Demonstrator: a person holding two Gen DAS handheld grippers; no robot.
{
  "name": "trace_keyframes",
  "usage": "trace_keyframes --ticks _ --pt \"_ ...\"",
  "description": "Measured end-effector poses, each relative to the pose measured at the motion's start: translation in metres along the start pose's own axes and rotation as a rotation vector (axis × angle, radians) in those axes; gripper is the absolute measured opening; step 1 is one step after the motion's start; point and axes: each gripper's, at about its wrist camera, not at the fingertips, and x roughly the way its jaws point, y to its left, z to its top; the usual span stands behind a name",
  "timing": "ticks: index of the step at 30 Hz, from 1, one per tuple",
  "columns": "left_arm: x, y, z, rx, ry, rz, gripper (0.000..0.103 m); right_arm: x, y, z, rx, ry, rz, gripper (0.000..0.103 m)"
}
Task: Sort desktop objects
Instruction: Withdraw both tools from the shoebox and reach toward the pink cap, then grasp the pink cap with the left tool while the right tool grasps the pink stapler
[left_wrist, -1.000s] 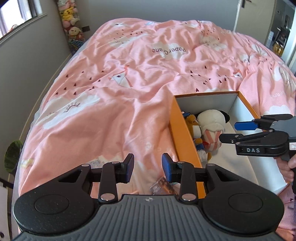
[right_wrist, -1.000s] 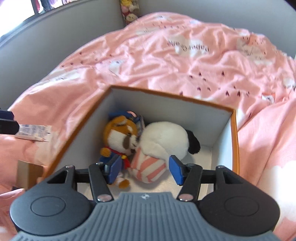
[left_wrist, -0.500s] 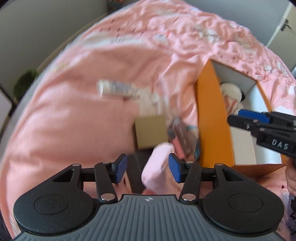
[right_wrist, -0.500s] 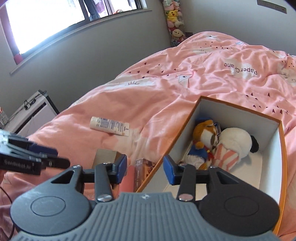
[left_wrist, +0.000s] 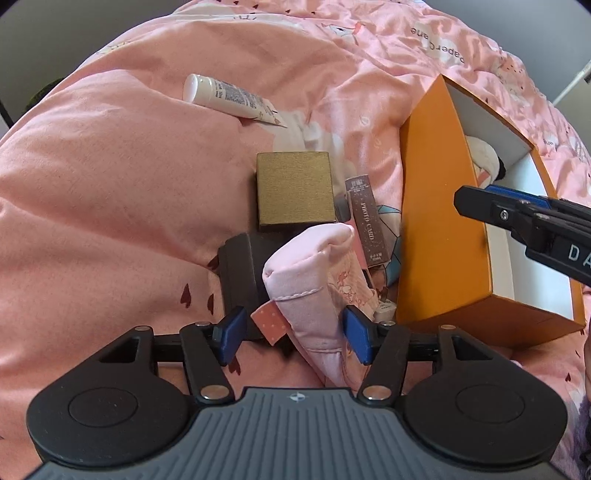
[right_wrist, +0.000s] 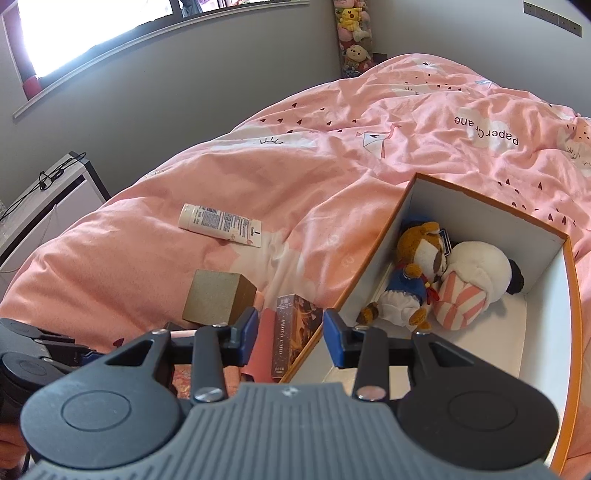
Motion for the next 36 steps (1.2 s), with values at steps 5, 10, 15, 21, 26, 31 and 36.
trace_keyframes --ticks 5,10,15,21,26,31,36 --pt "-0.009 0.001 -0.005 -0.039 -0.068 0.097 0.068 -0.001 0.007 -0.001 -0.032 -0.004 -0.016 0.043" --pt "-0.019 -0.005 -0.016 -0.014 -0.041 0.084 0.068 -0.004 0.007 0.0 -0.031 -0.016 -0.022 0.043" --pt "-0.003 -0.003 -0.017 -0.074 -0.038 0.036 0.071 -0.004 0.012 0.0 -0.045 -0.025 -0.011 0.043" --pt "0.01 -0.002 -0.019 -0.1 -0.068 0.01 0.063 -0.001 0.014 -0.002 -0.061 -0.022 0.003 0.043" --pt "-0.003 0.0 -0.019 -0.094 -0.121 -0.007 0.028 0.001 0.021 -0.002 -0.097 -0.015 0.02 0.039" --pt "-0.02 0.0 -0.015 -0.067 -0.167 -0.018 0.021 0.009 0.029 0.001 -0.126 0.004 0.031 0.034" --pt "-0.051 0.008 -0.005 -0.048 -0.261 0.031 0.02 0.024 0.045 0.002 -0.158 0.043 0.024 0.034"
